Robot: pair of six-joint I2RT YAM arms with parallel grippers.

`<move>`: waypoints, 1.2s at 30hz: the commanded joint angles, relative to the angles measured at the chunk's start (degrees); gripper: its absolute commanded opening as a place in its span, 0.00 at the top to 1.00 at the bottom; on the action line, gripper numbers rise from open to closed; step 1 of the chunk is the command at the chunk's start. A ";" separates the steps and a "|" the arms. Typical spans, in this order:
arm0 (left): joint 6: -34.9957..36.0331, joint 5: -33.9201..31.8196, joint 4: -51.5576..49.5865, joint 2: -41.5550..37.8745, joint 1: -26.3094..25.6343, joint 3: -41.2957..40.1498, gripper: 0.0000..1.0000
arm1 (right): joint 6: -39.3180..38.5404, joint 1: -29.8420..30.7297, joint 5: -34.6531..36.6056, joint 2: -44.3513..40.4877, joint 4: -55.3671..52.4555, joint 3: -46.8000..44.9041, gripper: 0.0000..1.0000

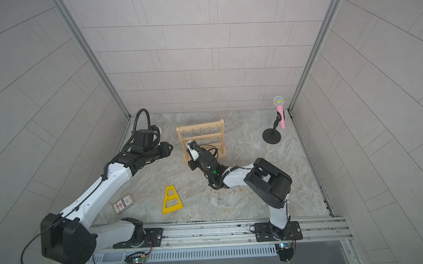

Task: Hang the necklace on the jewelry display stand
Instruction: Hang the necklace on the stand.

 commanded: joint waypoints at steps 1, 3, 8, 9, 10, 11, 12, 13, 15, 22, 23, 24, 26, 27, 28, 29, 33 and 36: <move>0.09 0.04 0.72 0.05 0.45 -0.46 0.71 | -1.05 0.28 1.38 -1.23 -0.24 0.17 0.98; 0.07 0.00 0.73 0.01 0.45 -0.46 0.71 | -1.05 0.14 1.64 -0.92 -0.44 0.34 0.98; 0.11 0.10 0.66 0.01 0.48 -0.36 0.71 | -1.02 -0.12 1.80 -0.16 -0.59 0.92 0.98; 0.13 0.03 0.65 -0.01 0.48 -0.35 0.71 | -0.95 -0.20 1.75 -0.06 -0.56 1.05 0.98; 0.14 0.09 0.65 0.13 0.49 -0.37 0.71 | -0.94 -0.21 1.70 0.04 -0.61 1.14 0.97; 0.13 0.08 0.65 0.10 0.47 -0.33 0.71 | -0.95 -0.21 1.72 0.17 -0.63 1.21 0.97; 0.18 0.09 0.65 0.08 0.46 -0.36 0.71 | -0.97 -0.21 1.72 0.13 -0.57 1.15 0.97; 0.12 0.08 0.65 0.15 0.47 -0.36 0.71 | -0.91 -0.21 1.67 0.22 -0.57 1.32 0.97; 0.13 0.11 0.65 0.15 0.53 -0.35 0.71 | -0.77 -0.19 1.50 0.38 -0.57 1.24 0.97; 0.04 0.14 0.74 0.10 0.61 -0.46 0.71 | -0.10 -0.19 -1.43 -0.40 0.15 0.67 0.97; 0.04 0.07 0.81 0.11 0.56 -0.45 0.71 | 0.38 -0.12 -2.03 -0.49 0.55 0.53 0.97; 0.04 0.09 0.79 0.14 0.65 -0.50 0.71 | 0.68 -0.10 -2.51 -0.53 0.60 0.69 0.97; -0.05 0.23 0.92 0.11 0.63 -0.55 0.71 | 0.73 0.06 -2.47 -0.26 0.27 1.05 0.97; -0.04 0.20 0.90 0.09 0.69 -0.53 0.71 | 0.73 0.06 -2.60 -0.10 0.12 1.39 0.97; 0.01 0.16 0.83 0.03 0.71 -0.51 0.71 | 0.73 0.05 -2.76 0.02 -0.05 1.56 0.97; -0.03 0.10 0.82 -0.09 0.71 -0.59 0.71 | 0.73 0.06 -2.85 0.17 -0.30 1.80 0.97; 0.02 0.13 0.80 -0.05 0.71 -0.51 0.71 | 0.66 0.06 -2.78 0.62 -0.67 2.54 0.97; 0.03 0.23 0.83 -0.10 0.79 -0.57 0.71 | 0.39 0.05 -2.64 0.88 -1.14 3.22 0.97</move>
